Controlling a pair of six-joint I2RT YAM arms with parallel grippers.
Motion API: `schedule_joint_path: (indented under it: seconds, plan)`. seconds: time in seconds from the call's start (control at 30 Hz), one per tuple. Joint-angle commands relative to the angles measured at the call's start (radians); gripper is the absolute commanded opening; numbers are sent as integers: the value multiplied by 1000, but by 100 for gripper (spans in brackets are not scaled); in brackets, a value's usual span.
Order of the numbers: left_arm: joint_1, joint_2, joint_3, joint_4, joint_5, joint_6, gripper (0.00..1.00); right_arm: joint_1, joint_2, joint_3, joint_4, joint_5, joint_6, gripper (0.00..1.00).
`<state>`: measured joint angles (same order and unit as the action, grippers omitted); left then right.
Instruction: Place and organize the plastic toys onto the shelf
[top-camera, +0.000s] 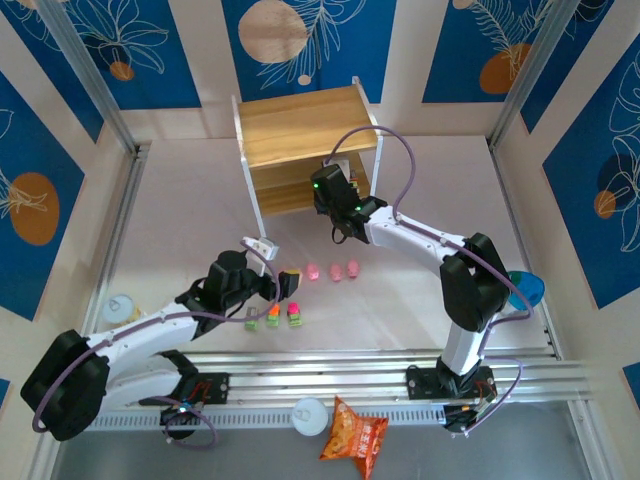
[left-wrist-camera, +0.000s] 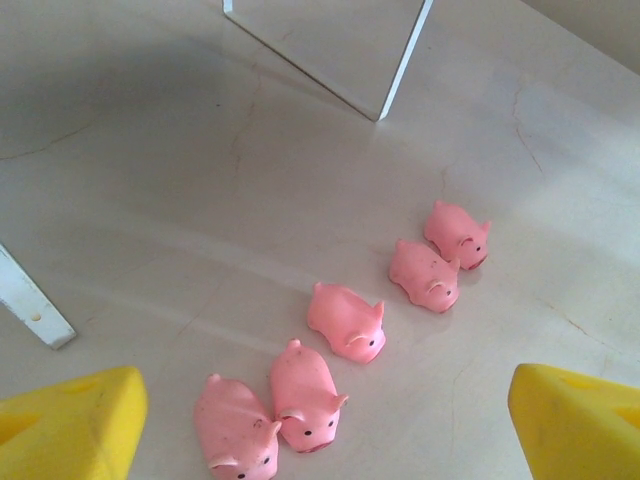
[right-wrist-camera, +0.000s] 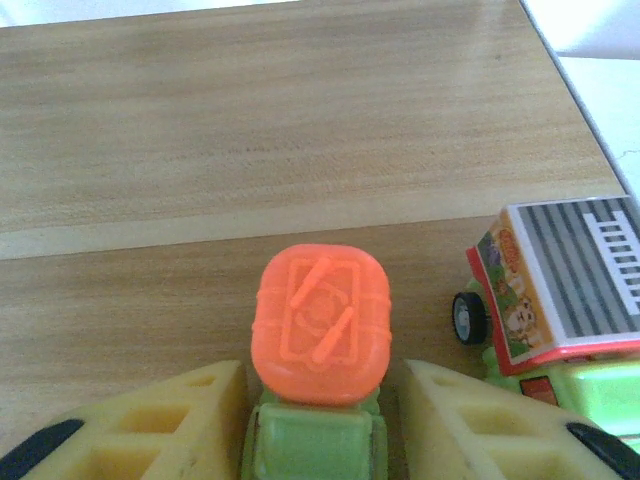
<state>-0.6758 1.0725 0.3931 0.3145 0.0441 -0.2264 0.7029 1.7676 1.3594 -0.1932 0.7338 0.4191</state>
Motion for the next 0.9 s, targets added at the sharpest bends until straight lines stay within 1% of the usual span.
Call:
schedule_joint_path:
  seconds: [0.0,0.07,0.13,0.2,0.43,0.57,0.73,0.87]
  plan:
    - [11,-16,-6,11,-18,13,95,8,-54,-18,20,30,-20,46]
    - [11,-13,-4,10,-36,6,97,13,-66,-20,19,32,-22,46]
    - [11,-11,-1,4,-76,-6,100,18,-76,-25,18,33,-25,47]
    - [11,-7,2,-1,-109,-20,100,26,-87,-29,17,38,-26,48]
    - [12,-1,-2,29,-81,-57,100,52,-126,-59,-12,54,-11,49]
    - [11,10,-6,33,-84,-113,100,74,-173,-114,-18,70,7,49]
    - [11,15,-7,29,-84,-110,100,112,-247,-195,-42,90,48,49]
    - [12,4,6,-17,-136,-107,100,159,-307,-263,-68,115,88,49]
